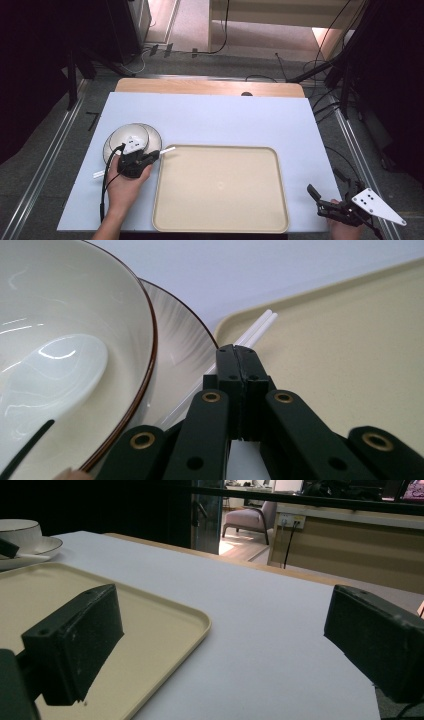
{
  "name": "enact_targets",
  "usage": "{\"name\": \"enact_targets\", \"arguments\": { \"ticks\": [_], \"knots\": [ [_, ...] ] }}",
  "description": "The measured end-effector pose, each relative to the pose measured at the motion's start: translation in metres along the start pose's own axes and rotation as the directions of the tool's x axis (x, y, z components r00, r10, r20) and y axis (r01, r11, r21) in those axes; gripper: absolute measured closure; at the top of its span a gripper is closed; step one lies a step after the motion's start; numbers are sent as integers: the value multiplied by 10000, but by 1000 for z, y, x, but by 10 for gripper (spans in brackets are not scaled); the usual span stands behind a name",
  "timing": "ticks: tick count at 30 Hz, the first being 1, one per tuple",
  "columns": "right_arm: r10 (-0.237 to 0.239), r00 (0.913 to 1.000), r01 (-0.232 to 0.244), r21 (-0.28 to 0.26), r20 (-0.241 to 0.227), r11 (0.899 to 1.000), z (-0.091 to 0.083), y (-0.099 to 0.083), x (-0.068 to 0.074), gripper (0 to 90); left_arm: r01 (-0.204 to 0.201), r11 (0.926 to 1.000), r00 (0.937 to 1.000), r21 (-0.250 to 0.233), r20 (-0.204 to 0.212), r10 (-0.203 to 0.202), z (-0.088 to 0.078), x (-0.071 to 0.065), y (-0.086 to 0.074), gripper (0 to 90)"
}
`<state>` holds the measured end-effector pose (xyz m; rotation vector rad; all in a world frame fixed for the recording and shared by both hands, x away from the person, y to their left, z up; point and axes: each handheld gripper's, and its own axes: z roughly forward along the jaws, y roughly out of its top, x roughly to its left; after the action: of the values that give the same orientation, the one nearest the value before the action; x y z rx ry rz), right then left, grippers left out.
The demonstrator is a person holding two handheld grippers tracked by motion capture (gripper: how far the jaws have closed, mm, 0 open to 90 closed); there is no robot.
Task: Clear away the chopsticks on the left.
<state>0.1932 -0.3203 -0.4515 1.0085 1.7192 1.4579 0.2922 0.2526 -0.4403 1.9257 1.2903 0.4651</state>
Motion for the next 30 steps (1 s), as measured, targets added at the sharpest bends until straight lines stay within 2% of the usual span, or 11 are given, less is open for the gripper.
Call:
{"name": "enact_targets", "arguments": {
  "ticks": [3, 5, 7, 13, 15, 18, 19, 22, 26, 30],
  "knots": [
    [-2, 10000, 2, 14, -7, 10000, 0, 0, 0, 25, 143, 9999, 9999, -48, 59, -142, 1, 2, 0, 900],
    [3, 10000, -3, 16, -15, 10000, 0, 0, 0, 24, 205, 9998, 9997, -57, -155, -206, 2, 2, 1, 900],
    [3, 10000, -3, 31, -34, 10000, 0, 0, 0, 25, 289, 9996, 9995, -60, -125, -290, 3, 4, 1, 900],
    [20, 10000, -20, 59, -41, 10000, 1, -1, 0, 24, 262, 9996, 9995, -84, -181, -264, 4, 5, 1, 900],
    [30, 10000, -29, 83, -60, 10000, 1, -1, 0, 25, 304, 9994, 9995, -138, -2, -305, 3, 5, 1, 896],
    [23, 10000, -22, 99, -80, 9999, 1, -1, 0, 25, 207, 9996, 9992, -169, 333, -202, 2, 4, 1, 792],
    [21, 10000, -20, 94, -76, 10000, 1, -1, 0, 25, 134, 9998, 9994, -118, 318, -130, 1, 3, 1, 761],
    [27, 10000, -27, 96, -69, 9999, 1, -1, -1, 25, 81, 9999, 9986, -135, 521, -74, -4, 3, 1, 706],
    [39, 9999, -37, 139, -109, 9999, 1, -1, 0, 25, 34, 9987, 9963, -515, 864, 11, -15, 5, 0, 712],
    [32, 10000, -30, 139, -82, 9999, 1, -1, -1, 25, -111, 9978, 9934, -648, 1134, 184, -27, 6, -2, 677]
  ]
}}
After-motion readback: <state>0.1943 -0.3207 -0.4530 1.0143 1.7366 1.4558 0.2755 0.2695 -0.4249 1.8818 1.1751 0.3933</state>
